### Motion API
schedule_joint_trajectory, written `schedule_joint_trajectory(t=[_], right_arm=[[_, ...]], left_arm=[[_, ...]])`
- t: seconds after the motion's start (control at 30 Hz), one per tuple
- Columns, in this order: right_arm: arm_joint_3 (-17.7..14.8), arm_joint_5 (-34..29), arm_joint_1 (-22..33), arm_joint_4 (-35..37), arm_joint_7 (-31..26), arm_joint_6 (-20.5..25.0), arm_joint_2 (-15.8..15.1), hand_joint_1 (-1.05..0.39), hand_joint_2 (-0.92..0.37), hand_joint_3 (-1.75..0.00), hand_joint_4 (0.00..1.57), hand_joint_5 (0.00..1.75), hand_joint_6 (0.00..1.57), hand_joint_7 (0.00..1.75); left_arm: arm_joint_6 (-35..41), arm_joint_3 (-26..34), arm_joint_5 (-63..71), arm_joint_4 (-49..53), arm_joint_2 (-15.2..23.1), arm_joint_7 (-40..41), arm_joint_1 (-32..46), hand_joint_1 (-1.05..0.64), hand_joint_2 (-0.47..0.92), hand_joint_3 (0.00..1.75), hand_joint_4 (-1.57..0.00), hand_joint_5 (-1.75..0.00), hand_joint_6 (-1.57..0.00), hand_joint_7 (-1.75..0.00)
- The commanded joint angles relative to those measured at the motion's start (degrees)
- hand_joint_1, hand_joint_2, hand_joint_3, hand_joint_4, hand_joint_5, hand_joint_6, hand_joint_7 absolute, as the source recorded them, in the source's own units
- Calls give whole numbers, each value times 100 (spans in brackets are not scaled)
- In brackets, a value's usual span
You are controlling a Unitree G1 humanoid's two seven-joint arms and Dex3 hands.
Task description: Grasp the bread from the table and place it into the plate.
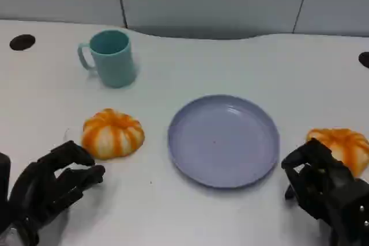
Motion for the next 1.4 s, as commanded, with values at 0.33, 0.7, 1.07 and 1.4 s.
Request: schedule_joint_trajectory(t=[0.33,0.7,1.07,1.4], right_arm=[[-65,40,-31,43,-33,-109,-81,-29,-92,-44,64,175,39,173],[-31,-25,-37,23,-77,-81,-69,-28,-92,-44,62,175,38,173],[-6,-64,-103,90,-127,-28,-23,-27,-92,-43,61,175,37,173],[-24,48,-186,329,-86,-221,33,-28,-92,-44,64,175,40,175]], left_arm=[[85,0,88,120,75,44,125,-31,92,10,-66,-175,-45,-175],[-1187,-107,539,-54,30,216,223,-34,92,11,-64,-175,-41,-175],[-3340,-1157,4897,-723,1090,3371,-502,-34,89,9,-45,-170,-36,-152],[-2974,-2159,6373,-406,2305,2950,-1490,-71,87,0,-7,-21,-15,-2]])
